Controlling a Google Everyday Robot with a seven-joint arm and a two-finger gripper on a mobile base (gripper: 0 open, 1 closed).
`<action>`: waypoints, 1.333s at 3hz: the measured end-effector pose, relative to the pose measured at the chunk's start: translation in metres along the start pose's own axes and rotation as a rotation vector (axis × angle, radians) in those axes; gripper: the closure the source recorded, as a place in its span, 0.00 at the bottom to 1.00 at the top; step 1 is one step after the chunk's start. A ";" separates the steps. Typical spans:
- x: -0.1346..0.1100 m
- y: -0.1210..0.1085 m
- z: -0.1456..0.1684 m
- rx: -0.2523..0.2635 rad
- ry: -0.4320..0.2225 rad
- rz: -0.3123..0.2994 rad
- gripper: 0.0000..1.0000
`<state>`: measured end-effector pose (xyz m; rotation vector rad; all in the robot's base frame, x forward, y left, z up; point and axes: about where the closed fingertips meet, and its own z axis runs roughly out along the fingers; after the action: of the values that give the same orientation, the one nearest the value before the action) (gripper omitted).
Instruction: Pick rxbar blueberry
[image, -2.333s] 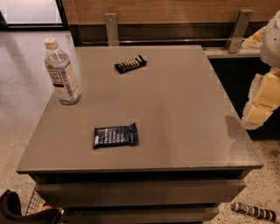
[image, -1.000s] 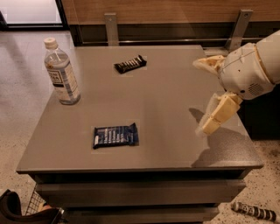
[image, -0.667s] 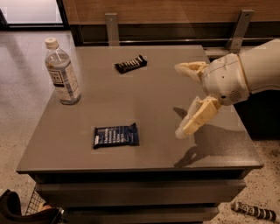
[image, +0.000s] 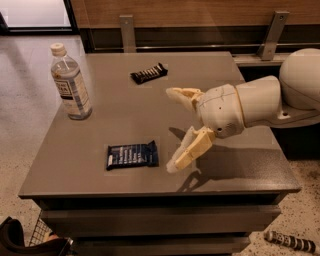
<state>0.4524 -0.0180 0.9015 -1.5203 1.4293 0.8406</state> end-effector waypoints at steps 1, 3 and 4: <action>0.000 0.000 0.000 0.000 0.000 0.000 0.00; 0.040 -0.010 0.061 -0.058 -0.082 0.067 0.00; 0.041 -0.012 0.077 -0.075 -0.105 0.059 0.00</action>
Offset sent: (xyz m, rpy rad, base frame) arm 0.0224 0.0311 -0.0675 0.0701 0.1121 0.0132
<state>0.4755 0.0348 0.8351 -1.4730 1.3846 1.0053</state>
